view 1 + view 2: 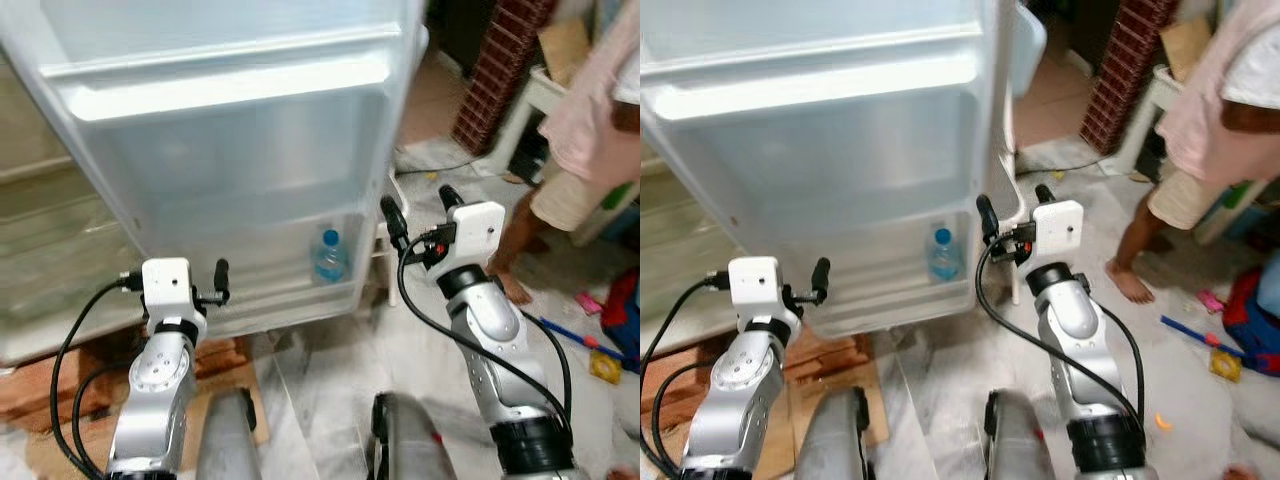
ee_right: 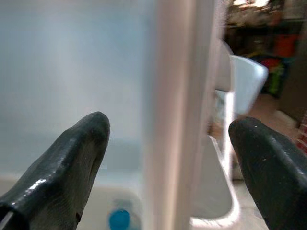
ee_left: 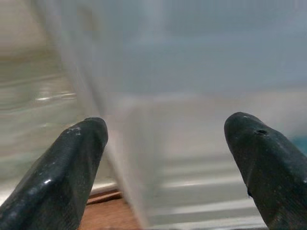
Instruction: Restocking fridge
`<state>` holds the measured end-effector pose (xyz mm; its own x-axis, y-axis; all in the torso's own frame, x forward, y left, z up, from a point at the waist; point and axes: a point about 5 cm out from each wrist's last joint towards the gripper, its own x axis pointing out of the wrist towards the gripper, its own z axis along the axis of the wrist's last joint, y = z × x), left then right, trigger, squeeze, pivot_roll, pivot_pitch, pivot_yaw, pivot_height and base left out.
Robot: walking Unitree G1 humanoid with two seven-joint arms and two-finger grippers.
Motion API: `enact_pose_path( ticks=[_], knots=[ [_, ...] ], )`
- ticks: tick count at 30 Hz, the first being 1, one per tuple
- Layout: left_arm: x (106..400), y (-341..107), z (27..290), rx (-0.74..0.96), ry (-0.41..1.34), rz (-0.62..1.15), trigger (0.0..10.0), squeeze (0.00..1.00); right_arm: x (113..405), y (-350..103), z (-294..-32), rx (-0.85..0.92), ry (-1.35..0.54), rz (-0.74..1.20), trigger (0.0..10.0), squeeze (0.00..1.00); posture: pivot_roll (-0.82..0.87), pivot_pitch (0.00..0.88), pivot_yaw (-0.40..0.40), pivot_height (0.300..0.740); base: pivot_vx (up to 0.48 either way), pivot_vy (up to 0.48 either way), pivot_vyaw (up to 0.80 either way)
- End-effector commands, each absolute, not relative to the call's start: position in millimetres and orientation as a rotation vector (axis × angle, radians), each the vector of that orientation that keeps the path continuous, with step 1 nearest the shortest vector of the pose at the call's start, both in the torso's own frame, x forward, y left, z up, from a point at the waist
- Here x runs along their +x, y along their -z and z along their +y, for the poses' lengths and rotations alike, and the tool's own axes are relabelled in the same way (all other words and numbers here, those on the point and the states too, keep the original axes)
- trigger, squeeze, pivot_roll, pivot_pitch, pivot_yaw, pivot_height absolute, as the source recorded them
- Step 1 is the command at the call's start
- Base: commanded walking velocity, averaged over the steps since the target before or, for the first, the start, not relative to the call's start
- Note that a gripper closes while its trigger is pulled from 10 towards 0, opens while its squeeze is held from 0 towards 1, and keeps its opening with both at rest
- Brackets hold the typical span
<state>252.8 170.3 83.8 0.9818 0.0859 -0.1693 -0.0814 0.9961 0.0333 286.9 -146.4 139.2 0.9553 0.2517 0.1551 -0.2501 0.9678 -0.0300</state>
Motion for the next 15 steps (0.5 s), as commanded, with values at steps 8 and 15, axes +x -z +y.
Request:
enact_pose_path(
  ticks=[8,15],
  knots=[
    [249,-81,174,0.036,-0.078,0.191,10.0,0.0,265,-117,-142,0.043,-0.264,-0.018,10.0,0.0,-0.01,0.0,0.007,0.74,0.0,0.0,0.0],
    [225,-83,183,0.102,-0.025,0.198,10.0,0.0,242,-106,-157,0.042,-0.241,0.063,10.0,0.0,0.0,0.0,0.006,0.74,0.0,0.0,0.0]
  ],
)
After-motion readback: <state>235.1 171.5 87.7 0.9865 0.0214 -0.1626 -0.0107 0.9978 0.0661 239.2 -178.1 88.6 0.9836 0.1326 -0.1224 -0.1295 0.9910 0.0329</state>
